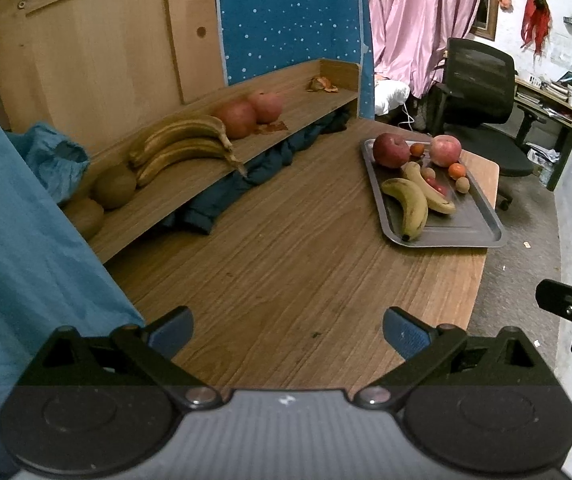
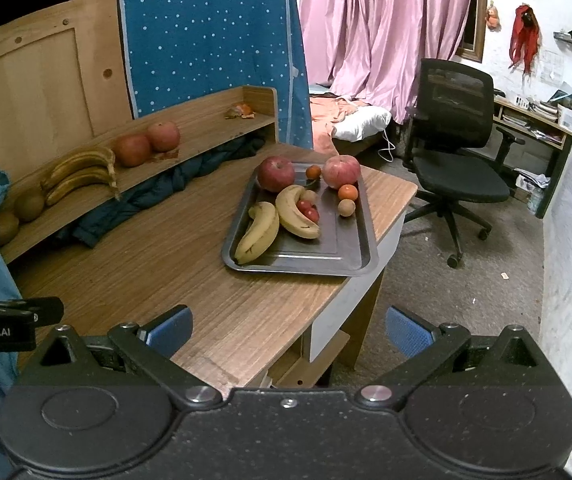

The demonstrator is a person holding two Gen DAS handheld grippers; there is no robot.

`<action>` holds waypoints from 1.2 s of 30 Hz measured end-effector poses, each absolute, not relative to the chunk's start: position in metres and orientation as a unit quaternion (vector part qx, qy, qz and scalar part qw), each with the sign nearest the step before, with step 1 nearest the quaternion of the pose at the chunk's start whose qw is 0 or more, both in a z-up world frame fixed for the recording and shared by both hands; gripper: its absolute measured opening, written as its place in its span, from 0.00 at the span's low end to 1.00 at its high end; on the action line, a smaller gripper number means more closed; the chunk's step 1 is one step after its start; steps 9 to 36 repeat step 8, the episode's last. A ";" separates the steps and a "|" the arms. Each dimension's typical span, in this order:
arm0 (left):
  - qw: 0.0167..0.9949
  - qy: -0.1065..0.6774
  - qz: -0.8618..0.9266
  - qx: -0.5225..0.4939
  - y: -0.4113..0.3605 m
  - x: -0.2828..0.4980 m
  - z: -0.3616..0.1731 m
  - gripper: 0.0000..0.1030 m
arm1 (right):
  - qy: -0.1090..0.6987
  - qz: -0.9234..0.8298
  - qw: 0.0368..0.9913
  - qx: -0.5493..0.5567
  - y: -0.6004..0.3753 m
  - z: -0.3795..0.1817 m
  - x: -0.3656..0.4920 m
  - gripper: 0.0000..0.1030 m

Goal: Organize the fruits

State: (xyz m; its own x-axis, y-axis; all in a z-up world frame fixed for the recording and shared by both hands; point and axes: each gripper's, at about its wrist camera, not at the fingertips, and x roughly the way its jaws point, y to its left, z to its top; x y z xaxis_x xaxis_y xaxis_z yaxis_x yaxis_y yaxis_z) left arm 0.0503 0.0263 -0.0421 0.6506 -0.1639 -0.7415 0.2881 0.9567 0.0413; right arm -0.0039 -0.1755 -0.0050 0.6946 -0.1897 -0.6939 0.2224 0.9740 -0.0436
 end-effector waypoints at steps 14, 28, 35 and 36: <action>0.904 0.402 -0.126 0.077 0.025 0.054 -0.044 1.00 | 0.377 -0.113 0.919 0.022 -0.176 -0.006 -0.003 0.99; 0.904 0.402 -0.126 0.077 0.025 0.054 -0.044 1.00 | 0.377 -0.113 0.919 0.022 -0.176 -0.006 -0.003 0.99; 0.904 0.402 -0.126 0.077 0.025 0.054 -0.044 1.00 | 0.377 -0.113 0.919 0.022 -0.176 -0.006 -0.003 0.99; 0.904 0.402 -0.126 0.077 0.025 0.054 -0.044 1.00 | 0.377 -0.113 0.919 0.022 -0.176 -0.006 -0.003 0.99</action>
